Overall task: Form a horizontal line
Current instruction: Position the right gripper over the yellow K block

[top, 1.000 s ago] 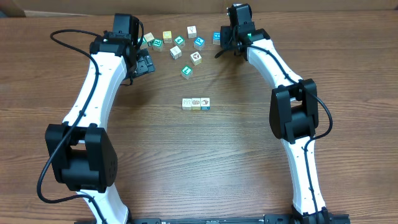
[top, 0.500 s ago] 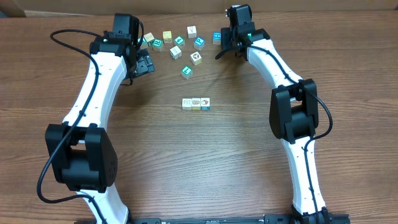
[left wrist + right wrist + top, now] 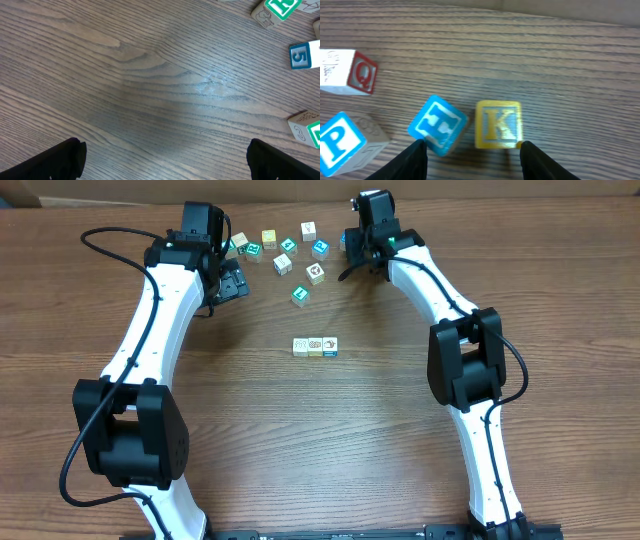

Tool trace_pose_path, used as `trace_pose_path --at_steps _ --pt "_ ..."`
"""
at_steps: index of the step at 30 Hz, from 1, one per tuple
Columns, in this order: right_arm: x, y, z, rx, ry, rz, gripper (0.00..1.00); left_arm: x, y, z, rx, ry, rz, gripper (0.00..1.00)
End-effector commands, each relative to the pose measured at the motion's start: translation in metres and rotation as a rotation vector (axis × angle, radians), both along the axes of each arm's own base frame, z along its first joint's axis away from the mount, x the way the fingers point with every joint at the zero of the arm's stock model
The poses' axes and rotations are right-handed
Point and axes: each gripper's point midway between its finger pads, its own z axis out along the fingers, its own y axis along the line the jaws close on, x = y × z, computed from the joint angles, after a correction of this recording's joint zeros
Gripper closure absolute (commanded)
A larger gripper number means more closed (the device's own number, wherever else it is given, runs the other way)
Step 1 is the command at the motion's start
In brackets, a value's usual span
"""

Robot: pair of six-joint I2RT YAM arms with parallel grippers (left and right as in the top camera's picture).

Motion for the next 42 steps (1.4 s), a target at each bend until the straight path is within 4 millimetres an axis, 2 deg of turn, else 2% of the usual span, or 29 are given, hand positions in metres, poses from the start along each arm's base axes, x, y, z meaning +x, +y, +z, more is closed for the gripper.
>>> trace_pose_path --at_steps 1,8,16,25,31,37,42 --pt "0.000 0.000 -0.012 -0.016 0.008 0.008 0.44 0.005 0.001 0.003 0.012 -0.010 0.002 0.00" --pt "0.008 -0.009 -0.007 -0.002 -0.018 -0.007 0.39 0.005 0.001 0.003 0.012 -0.010 0.002 0.00" --pt "0.016 -0.018 -0.003 0.022 -0.041 -0.020 0.39 0.005 0.001 0.003 0.012 -0.010 0.002 0.00" --pt "0.023 -0.018 0.003 0.033 -0.082 -0.022 0.40 0.005 0.001 0.003 0.012 -0.010 0.002 0.00" --pt "0.032 -0.015 0.002 0.045 -0.122 -0.023 0.41 0.005 0.001 0.003 0.012 -0.010 0.002 0.00" --pt "0.041 -0.027 -0.001 0.050 -0.153 -0.048 0.42 0.005 0.001 0.003 0.012 -0.010 0.002 0.00" --pt "0.040 -0.031 -0.009 0.045 -0.138 -0.053 0.44 0.005 0.001 0.003 0.012 -0.010 0.002 0.00"
